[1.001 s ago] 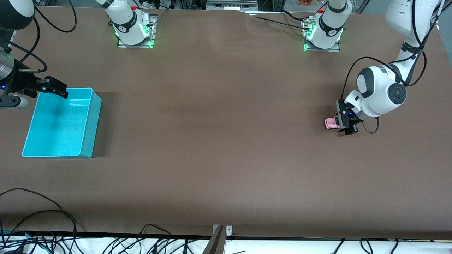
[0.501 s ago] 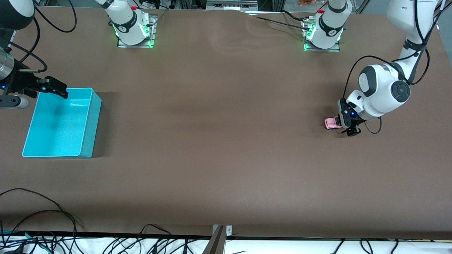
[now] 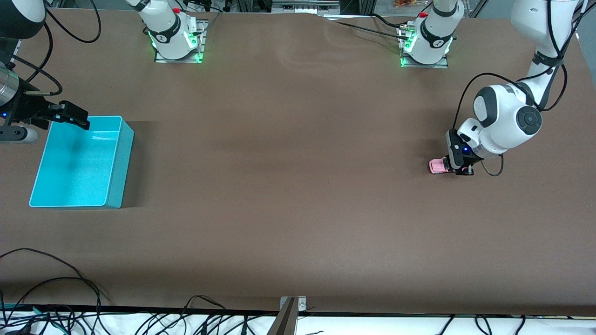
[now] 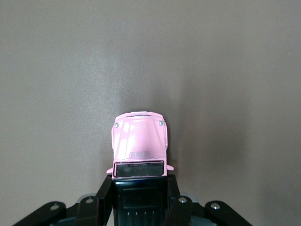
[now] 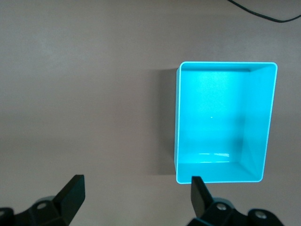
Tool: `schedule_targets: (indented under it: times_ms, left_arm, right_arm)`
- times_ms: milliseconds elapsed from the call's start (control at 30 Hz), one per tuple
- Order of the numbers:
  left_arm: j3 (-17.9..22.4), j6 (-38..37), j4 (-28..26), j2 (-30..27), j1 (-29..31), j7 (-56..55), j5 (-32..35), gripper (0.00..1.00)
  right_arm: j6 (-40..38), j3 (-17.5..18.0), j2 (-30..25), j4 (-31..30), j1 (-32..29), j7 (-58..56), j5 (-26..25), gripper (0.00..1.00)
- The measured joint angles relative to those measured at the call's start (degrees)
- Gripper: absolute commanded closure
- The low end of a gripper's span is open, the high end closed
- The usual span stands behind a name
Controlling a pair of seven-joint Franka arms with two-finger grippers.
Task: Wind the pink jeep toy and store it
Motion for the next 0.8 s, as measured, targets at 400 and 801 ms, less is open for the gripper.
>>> schedule_targets:
  times_ms: [400, 801]
  left_arm:
    - [-0.22, -0.07, 0.03, -0.15, -0.18, 8.24, 0.0, 0.98]
    - [-0.29, -0.52, -0.07, -0.03, -0.26, 8.87, 0.0, 0.91]
  right_arm:
    - [0.0, 0.0, 0.0, 0.0, 0.0, 0.0, 0.0, 0.0]
    - [0.0, 0.0, 0.0, 0.0, 0.0, 0.0, 0.0, 0.0]
